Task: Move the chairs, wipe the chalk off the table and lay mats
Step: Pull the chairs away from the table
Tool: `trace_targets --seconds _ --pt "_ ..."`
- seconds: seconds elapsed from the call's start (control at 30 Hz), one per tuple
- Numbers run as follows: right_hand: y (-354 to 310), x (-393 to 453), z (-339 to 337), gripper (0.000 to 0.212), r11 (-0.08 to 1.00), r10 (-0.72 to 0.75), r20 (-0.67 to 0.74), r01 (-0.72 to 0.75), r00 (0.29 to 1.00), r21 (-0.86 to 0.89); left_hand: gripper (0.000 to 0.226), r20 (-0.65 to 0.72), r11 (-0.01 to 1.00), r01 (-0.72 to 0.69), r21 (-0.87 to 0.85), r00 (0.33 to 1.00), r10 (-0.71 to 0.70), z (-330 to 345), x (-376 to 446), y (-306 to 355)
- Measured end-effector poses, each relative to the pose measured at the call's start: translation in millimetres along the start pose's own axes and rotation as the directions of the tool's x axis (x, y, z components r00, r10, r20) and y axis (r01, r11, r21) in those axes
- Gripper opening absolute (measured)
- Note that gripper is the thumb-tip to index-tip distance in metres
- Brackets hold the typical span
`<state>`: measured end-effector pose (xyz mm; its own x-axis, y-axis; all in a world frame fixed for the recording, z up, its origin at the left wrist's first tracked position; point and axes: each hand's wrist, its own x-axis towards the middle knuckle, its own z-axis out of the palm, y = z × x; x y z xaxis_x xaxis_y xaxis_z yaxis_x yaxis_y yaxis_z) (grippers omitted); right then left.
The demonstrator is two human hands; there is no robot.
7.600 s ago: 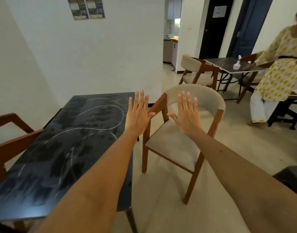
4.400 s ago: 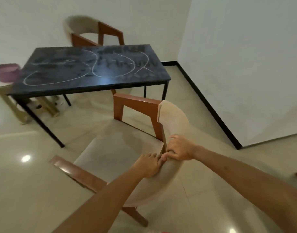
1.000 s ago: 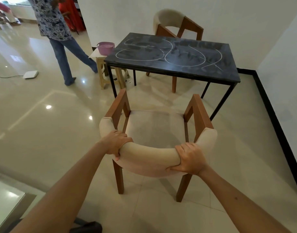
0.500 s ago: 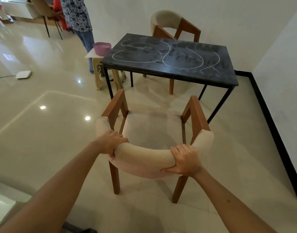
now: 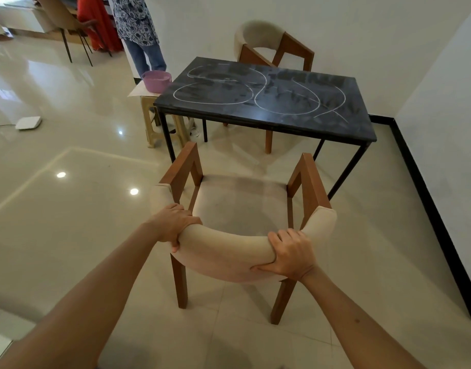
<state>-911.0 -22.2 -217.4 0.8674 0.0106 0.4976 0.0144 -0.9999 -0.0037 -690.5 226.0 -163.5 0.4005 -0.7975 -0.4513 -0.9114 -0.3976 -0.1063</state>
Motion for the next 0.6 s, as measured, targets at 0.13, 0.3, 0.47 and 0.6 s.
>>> trace_targets --seconds 0.13,0.3,0.47,0.6 --pt "8 12 9 0.082 1.0 0.014 0.001 -0.014 1.0 -0.012 0.079 -0.008 1.0 0.008 0.004 1.0 -0.008 -7 14 -10" --pt "21 32 20 0.082 0.999 0.035 -0.006 -0.035 0.999 -0.028 0.078 -0.019 1.0 0.013 -0.014 1.0 -0.013 -18 38 -26" --pt "38 55 33 0.082 0.999 0.041 0.004 -0.041 0.999 -0.032 0.076 -0.021 0.999 0.013 -0.032 1.0 -0.014 -28 66 -46" --pt "52 73 45 0.082 0.998 0.047 0.008 -0.047 0.999 -0.031 0.075 -0.037 0.999 0.009 -0.048 0.999 -0.011 -35 88 -62"
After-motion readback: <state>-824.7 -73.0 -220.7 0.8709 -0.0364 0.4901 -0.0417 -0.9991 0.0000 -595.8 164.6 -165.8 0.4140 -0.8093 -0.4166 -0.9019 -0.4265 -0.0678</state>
